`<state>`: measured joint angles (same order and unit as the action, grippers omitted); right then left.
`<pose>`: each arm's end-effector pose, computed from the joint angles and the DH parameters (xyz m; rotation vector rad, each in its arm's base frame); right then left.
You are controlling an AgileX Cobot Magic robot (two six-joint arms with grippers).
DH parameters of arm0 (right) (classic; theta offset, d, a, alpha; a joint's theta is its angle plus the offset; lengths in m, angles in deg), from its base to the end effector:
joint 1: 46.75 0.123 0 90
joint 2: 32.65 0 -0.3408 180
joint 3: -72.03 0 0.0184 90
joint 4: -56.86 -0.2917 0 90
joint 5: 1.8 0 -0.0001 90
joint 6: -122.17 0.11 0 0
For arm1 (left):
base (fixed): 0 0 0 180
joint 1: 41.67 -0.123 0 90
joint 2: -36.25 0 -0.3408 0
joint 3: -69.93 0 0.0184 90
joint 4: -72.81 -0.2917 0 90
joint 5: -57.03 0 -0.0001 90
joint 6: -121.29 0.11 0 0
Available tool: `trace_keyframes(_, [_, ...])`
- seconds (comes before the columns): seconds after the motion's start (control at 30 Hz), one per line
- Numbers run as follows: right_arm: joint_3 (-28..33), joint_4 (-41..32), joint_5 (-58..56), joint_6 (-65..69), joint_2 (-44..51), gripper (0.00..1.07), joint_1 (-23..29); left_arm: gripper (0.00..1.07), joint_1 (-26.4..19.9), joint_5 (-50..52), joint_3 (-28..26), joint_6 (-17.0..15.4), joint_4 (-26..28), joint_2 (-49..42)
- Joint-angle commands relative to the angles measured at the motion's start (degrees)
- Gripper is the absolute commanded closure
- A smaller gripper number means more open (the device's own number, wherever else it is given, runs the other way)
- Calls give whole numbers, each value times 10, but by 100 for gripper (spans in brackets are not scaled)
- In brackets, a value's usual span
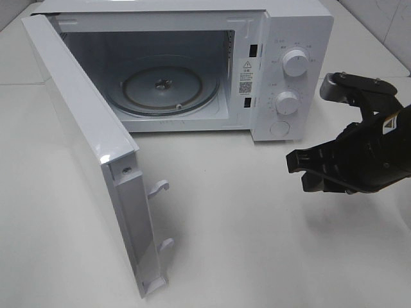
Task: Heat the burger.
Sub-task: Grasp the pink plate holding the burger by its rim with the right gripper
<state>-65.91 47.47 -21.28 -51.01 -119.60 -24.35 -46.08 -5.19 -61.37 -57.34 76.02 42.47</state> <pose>0.2546 0.1114 0.2006 -0.1736 2.6122 0.3103 -0.0124 -0.0064 0.2925 -0.0499 2.0426 -0.0039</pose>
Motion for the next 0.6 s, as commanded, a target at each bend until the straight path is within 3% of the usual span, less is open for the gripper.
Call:
trace_keyframes(0.03, [-19,32,-54,-17,6,41,3,6,3,9,2,-1,3,-9])
trace_keyframes(0.07, [-34,48,-105,-22,6,23,3,6,3,9,2,-1,3,-9])
trace_keyframes(0.1, [-34,48,-105,-22,6,23,3,6,3,9,2,-1,3,-9])
trace_keyframes(0.17, [-60,59,-176,-14,6,6,3,6,3,9,2,-1,3,-9])
trace_keyframes(0.4, [-93,114,-288,49,6,10,3,6,3,9,2,-1,3,-9])
trace_keyframes(0.5, [-109,187,-332,101,6,18,2,6,3,9,2,-1,3,-9])
trace_keyframes(0.6, [-115,214,-336,103,6,26,-6,6,3,9,2,-1,3,-9])
